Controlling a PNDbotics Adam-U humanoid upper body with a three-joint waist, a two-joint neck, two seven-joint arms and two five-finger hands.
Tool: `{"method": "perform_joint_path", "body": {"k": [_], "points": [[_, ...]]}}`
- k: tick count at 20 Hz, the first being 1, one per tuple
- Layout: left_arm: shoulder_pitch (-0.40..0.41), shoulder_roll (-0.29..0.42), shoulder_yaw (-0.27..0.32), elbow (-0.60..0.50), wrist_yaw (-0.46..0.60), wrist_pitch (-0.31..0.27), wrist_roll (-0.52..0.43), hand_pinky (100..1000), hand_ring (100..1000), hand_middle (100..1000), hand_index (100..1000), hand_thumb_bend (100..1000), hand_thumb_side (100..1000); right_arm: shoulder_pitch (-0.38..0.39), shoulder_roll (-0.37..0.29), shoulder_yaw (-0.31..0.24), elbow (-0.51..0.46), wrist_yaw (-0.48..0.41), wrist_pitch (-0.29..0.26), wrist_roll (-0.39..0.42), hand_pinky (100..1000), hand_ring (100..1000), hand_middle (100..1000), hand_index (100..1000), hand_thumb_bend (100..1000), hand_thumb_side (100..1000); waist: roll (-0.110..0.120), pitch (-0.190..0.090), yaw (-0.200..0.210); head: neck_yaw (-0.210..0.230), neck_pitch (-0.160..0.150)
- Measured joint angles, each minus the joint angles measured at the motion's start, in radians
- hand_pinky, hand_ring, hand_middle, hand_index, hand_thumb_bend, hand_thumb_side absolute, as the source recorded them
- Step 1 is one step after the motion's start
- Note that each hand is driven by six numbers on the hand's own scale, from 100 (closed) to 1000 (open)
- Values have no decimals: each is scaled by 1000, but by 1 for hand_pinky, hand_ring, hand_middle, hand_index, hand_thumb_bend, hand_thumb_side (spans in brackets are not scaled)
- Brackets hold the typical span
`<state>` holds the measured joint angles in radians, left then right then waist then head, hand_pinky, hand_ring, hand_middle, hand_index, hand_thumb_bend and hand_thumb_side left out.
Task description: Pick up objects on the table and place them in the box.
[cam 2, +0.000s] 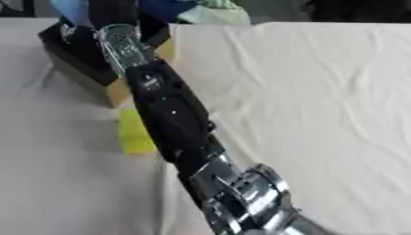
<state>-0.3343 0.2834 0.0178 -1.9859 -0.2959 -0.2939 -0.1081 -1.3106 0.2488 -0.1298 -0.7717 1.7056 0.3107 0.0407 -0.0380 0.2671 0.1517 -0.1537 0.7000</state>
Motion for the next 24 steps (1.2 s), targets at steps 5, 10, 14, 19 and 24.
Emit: {"method": "perform_joint_path", "body": {"k": [5, 10, 14, 19, 24], "points": [[-5, 0, -2, 0, 0, -1, -1, 759, 760, 800, 825, 100, 858, 10, 0, -24, -6, 30, 42, 23, 865, 809, 593, 800, 100, 898, -5, 14, 24, -19, -13], [-8, 1, -2, 0, -4, -3, -3, 759, 760, 800, 825, 100, 859, 18, 0, -37, -7, 49, 77, 57, 874, 899, 741, 876, 100, 1000, -9, 17, 39, -34, -18], [-8, 1, -2, 0, -4, -4, -4, 759, 760, 800, 825, 100, 858, 13, -2, -37, -5, 107, 117, 120, 919, 1000, 875, 932, 100, 986, -15, 17, 39, -35, -18], [-9, 1, -2, 0, -4, -2, -9, 759, 760, 800, 825, 100, 857, -1, -7, -38, -5, 218, 154, 217, 955, 1000, 920, 947, 182, 1000, -17, 15, 39, -35, -18], [-9, 1, -2, 0, -3, -2, -12, 760, 760, 801, 825, 100, 856, -4, -7, -48, -13, 324, 178, 313, 979, 1000, 929, 969, 355, 1000, -17, 14, 40, -38, -16]]}}
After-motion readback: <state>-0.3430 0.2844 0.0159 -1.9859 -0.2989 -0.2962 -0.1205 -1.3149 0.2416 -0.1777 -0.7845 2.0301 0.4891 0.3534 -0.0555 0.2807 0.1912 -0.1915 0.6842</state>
